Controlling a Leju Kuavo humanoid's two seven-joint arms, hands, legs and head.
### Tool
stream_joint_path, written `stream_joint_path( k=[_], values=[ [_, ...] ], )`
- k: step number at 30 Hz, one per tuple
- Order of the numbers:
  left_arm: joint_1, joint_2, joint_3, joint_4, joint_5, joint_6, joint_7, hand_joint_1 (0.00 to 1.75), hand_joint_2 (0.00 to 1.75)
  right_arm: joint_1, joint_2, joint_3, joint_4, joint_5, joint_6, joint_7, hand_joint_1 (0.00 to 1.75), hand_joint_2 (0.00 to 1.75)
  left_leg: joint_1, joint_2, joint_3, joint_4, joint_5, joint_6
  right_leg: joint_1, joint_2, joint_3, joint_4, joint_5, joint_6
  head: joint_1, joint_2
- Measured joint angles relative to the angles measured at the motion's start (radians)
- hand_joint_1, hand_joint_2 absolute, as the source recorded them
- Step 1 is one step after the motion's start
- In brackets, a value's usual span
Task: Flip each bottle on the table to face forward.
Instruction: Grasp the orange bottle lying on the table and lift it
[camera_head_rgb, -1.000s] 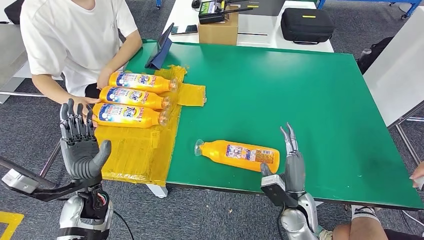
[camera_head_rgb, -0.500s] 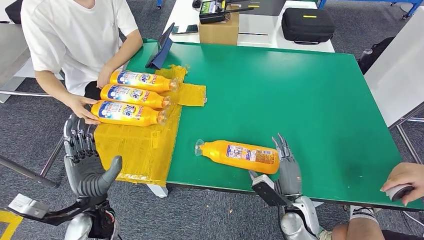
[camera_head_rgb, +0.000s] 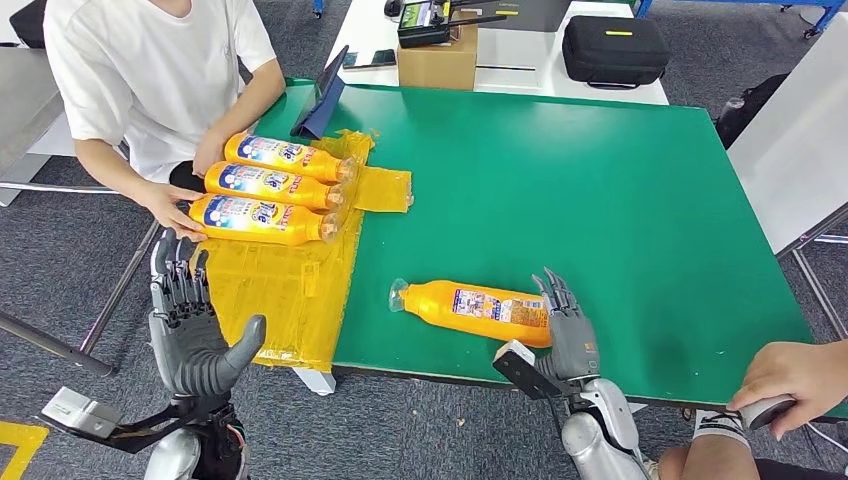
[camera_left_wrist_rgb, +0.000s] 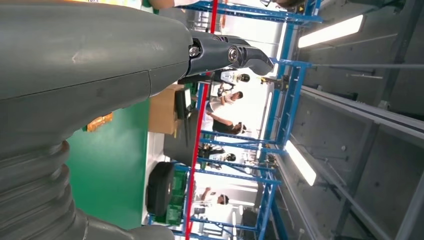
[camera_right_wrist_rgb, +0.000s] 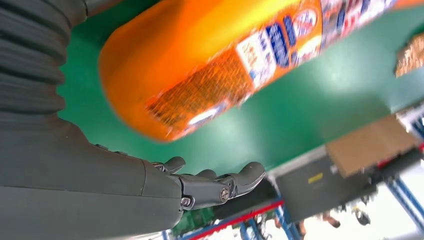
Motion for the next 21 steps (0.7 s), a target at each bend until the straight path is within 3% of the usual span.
stream_joint_path(
  k=[13,21],
  values=[
    [-0.004,0.009,-0.018,0.045,-0.044,-0.024,0.019,0.0,1.75,-0.183,0.034,0.099,0.19,0.058,0.042,0.09,0.0,1.75,0.0,0.0,0.0,0.0,0.0,0.0,0.0,0.0,0.0,0.0,0.0,0.0,0.0,0.0],
    [-0.007,0.012,-0.02,0.06,-0.031,-0.036,0.035,0.0,1.75,-0.247,0.051,0.142,0.269,0.081,0.07,0.122,0.0,1.75,0.0,0.0,0.0,0.0,0.0,0.0,0.0,0.0,0.0,0.0,0.0,0.0,0.0,0.0]
  ],
)
